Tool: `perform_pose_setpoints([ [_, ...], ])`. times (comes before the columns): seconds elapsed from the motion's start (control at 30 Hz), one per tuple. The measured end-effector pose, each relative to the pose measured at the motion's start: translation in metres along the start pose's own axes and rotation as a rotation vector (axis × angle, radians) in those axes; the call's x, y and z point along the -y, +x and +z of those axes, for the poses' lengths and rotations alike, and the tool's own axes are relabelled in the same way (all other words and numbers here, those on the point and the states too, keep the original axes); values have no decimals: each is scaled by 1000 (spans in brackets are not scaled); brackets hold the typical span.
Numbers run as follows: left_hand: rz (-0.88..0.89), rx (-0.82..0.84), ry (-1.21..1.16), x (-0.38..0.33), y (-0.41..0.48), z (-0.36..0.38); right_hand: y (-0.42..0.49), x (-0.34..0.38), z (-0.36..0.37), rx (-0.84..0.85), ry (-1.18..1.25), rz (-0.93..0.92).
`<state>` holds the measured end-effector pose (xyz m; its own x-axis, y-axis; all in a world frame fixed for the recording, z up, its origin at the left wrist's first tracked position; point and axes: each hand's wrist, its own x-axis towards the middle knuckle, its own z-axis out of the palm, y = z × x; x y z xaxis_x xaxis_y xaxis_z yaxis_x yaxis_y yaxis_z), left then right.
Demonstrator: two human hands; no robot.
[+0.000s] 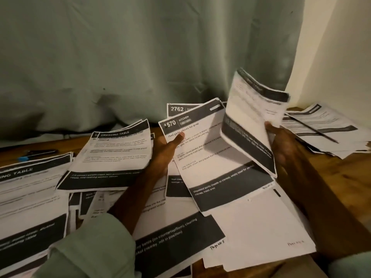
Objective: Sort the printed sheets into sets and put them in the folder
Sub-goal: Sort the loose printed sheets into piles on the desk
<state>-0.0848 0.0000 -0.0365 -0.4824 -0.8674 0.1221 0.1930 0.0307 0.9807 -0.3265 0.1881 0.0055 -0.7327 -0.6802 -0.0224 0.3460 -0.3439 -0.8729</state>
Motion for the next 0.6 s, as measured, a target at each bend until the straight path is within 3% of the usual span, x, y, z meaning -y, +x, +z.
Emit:
perform_pose_setpoints([
  [0.17, 29, -10, -23, -10, -6, -1, -4, -7, 19, 54, -491, -66],
  [0.43, 16, -36, 51, -29, -10, 10, -4, -26, 29, 252, -462, -116],
  [0.6, -39, -60, 56, -47, -7, 9, -14, -18, 47, 247, -588, -101],
])
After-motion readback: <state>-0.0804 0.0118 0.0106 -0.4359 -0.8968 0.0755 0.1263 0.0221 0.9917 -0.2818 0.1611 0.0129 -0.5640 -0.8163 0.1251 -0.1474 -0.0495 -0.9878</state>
